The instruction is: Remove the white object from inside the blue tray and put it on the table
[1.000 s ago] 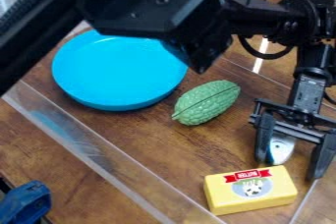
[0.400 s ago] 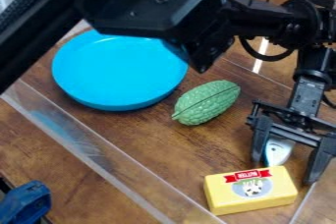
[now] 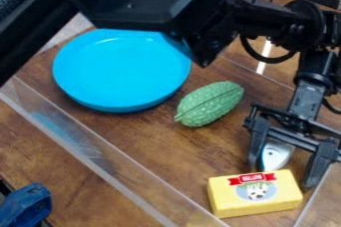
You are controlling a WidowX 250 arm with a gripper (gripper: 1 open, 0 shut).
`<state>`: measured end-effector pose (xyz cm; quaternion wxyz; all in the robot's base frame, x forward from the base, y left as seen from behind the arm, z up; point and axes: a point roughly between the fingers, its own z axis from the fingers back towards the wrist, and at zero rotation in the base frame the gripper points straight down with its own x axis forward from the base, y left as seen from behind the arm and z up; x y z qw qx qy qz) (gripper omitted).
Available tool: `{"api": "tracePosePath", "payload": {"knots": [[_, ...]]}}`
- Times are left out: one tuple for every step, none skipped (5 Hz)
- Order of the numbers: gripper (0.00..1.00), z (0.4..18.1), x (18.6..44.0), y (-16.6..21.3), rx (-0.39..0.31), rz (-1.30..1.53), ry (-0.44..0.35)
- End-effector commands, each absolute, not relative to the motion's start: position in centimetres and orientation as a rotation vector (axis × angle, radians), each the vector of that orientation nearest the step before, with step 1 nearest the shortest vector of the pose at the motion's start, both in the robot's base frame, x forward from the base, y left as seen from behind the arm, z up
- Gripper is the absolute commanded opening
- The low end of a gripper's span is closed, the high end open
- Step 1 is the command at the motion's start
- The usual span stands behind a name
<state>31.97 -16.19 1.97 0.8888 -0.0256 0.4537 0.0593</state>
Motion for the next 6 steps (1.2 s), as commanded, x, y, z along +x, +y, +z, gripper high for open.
{"api": "tracePosePath", "payload": {"knots": [[1.00, 3.3, 32.6, -16.8, -0.078, 0.132, 0.907], [1.00, 2.9, 32.9, -17.4, -0.090, 0.154, 0.914], [0.00, 2.7, 33.3, -16.1, -0.110, 0.184, 0.925], [1.00, 2.5, 33.6, -15.5, -0.143, 0.226, 0.939], [0.00, 2.3, 33.9, -14.8, -0.160, 0.274, 0.944], [0.00, 2.1, 34.4, -14.4, -0.179, 0.322, 0.946]]}}
